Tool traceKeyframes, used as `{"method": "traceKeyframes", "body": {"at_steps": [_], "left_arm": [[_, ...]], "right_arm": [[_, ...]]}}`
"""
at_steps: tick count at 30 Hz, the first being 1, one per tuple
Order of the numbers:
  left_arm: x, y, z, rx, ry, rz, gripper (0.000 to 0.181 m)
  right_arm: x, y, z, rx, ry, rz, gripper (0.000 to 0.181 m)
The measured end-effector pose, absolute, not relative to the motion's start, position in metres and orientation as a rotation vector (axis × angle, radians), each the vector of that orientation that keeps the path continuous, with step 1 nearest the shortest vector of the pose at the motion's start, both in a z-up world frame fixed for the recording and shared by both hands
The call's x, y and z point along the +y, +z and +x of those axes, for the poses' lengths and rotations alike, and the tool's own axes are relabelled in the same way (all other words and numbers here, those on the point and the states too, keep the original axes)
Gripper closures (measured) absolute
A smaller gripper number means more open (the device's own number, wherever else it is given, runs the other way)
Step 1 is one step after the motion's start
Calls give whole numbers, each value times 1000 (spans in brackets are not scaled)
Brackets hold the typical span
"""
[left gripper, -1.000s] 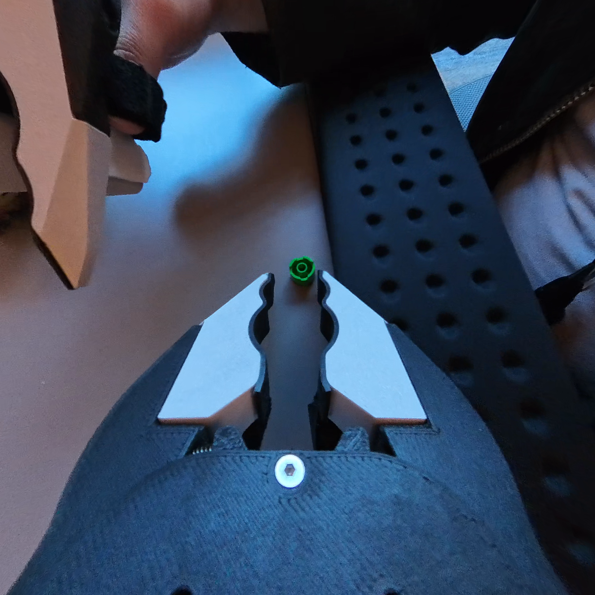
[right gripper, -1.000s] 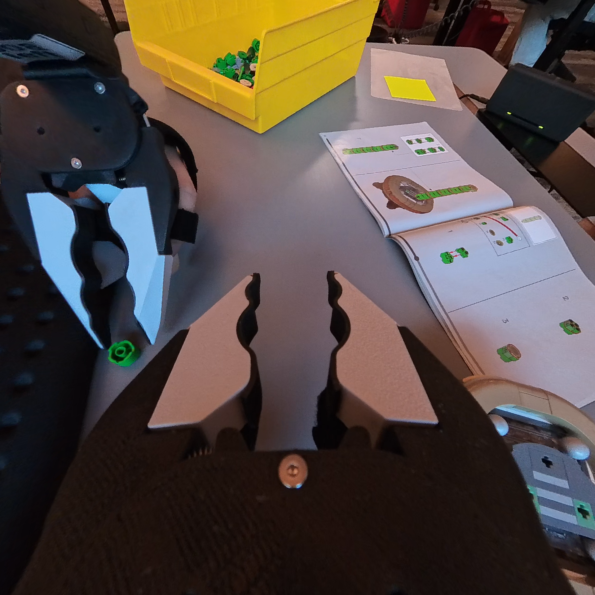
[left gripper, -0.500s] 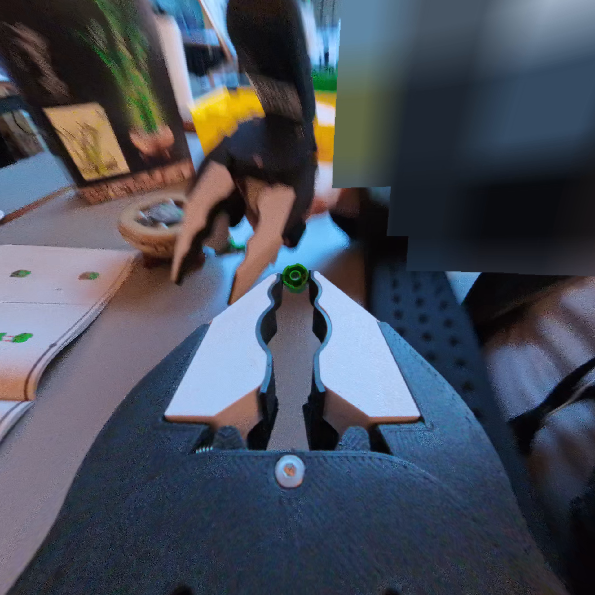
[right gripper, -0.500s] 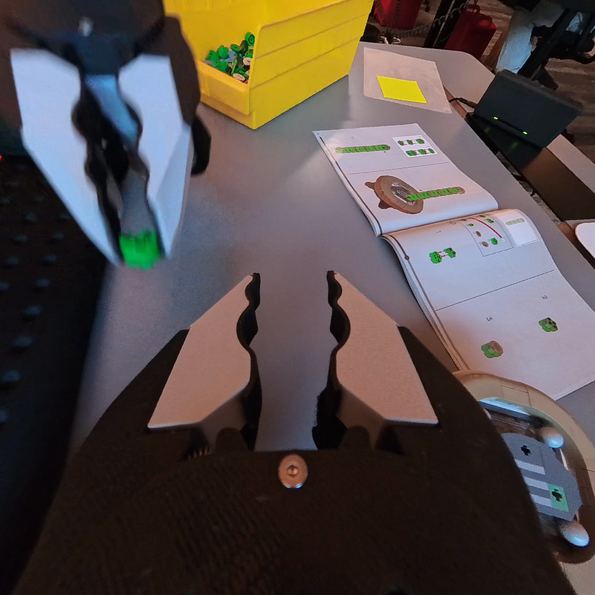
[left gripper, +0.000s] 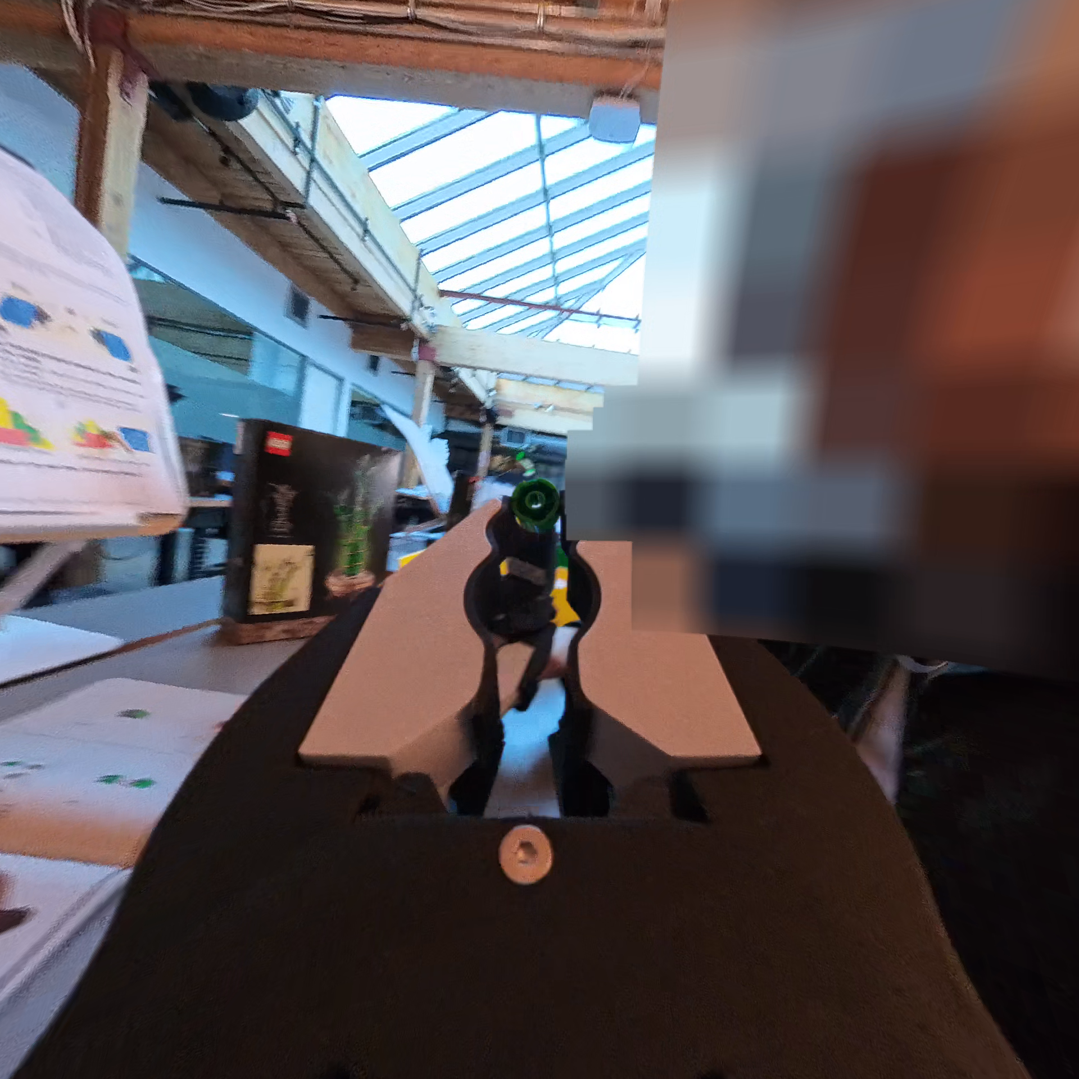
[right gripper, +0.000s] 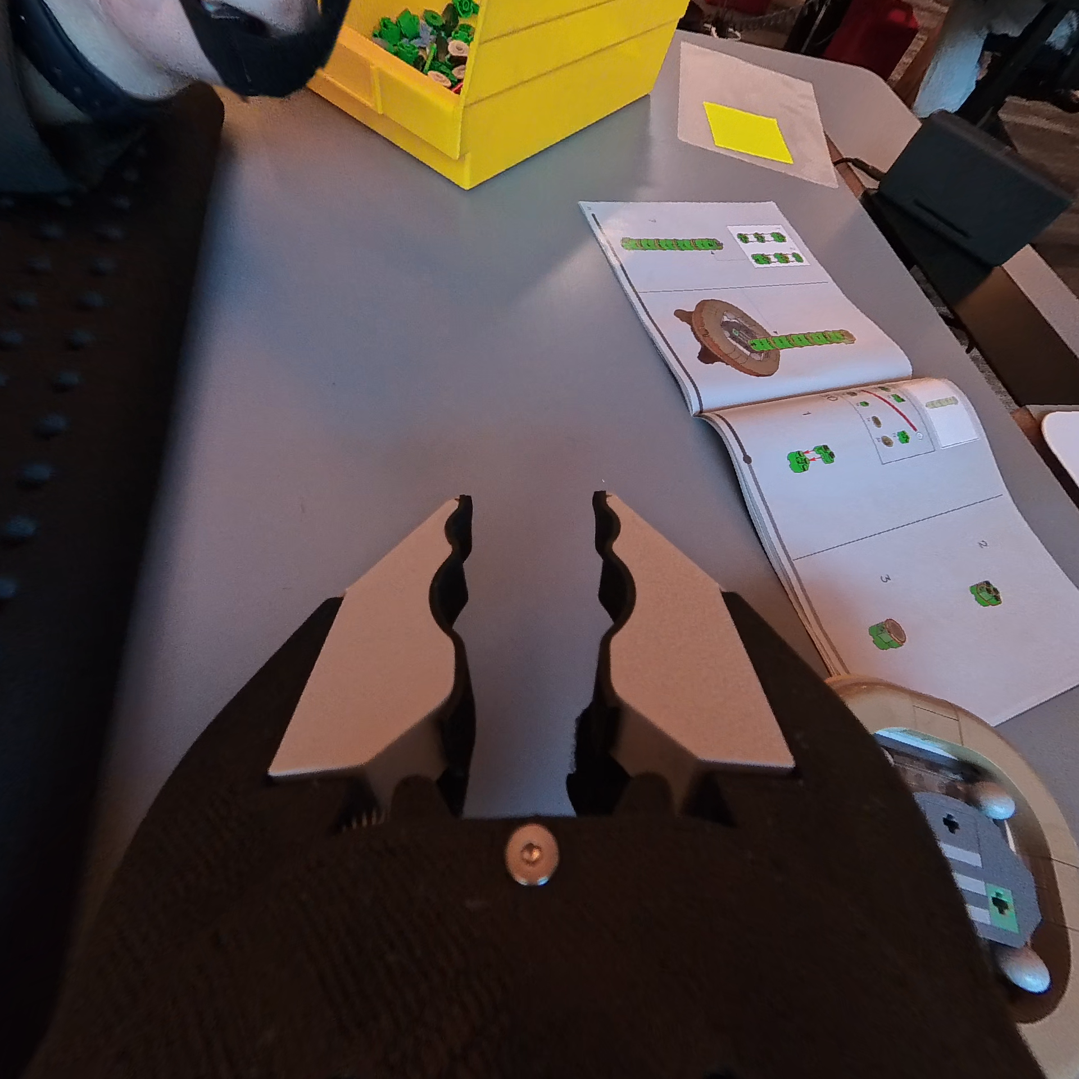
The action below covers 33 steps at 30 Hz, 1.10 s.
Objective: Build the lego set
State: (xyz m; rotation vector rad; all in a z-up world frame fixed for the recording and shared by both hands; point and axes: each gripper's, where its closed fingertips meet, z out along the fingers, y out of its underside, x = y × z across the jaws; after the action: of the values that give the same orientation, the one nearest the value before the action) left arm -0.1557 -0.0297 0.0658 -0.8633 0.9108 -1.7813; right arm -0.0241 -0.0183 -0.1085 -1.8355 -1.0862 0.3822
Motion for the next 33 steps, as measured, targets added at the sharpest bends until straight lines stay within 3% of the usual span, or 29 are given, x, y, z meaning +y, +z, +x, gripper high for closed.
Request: {"method": "traceKeyframes", "body": {"at_steps": [1,6,24,33], "left_arm": [[-32,63,-153,947,-1701,-863,168],[-46,55,-144,1065,-1495,-819,167],[-58,35,-128,1203,-1364,-822,168],[-15,-104,-88,1656,-584,-1325,166]], "right_arm": [[-18,-109,-24,-1087,383,-1836,140],[-19,-111,-25,-1099,378,-1841,141],[-19,-116,-25,-1118,362,-1852,141],[-19,-119,-24,-1135,342,-1857,141]]}}
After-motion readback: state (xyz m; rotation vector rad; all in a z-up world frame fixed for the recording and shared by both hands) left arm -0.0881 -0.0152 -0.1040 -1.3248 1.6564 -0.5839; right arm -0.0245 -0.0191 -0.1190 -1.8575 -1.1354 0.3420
